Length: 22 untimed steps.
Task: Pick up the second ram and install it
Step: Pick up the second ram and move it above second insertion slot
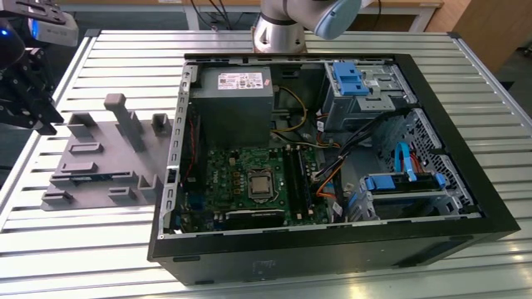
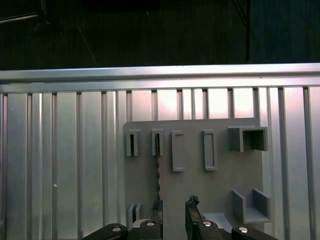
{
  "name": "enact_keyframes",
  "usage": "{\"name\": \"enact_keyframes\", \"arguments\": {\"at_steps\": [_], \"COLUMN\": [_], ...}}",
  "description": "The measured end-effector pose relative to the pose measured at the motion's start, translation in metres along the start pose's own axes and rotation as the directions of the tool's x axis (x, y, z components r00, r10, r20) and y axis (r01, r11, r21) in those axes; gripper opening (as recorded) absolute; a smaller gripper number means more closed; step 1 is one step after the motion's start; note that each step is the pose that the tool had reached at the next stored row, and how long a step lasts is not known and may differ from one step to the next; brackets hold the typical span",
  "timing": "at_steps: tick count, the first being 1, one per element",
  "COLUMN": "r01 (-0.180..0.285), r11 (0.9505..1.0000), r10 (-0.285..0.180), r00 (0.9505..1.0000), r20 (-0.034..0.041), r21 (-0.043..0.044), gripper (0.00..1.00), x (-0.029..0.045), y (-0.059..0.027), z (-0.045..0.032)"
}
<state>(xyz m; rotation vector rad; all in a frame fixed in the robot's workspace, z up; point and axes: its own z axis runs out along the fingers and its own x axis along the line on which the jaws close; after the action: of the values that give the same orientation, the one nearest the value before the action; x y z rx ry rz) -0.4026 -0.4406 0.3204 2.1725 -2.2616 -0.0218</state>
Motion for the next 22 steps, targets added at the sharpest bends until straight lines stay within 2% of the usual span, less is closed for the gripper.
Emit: {"name": "enact_keyframes", "arguments": {"at_steps": [22], "r01": [0.0], "r11": [1.0], "r10": [0.0], "r00": [1.0], "r20": [-0.0001], "r21": [-0.0001], "gripper": [0.32], "x": [0.0], "y": [-0.0001], "z": [0.0061]}}
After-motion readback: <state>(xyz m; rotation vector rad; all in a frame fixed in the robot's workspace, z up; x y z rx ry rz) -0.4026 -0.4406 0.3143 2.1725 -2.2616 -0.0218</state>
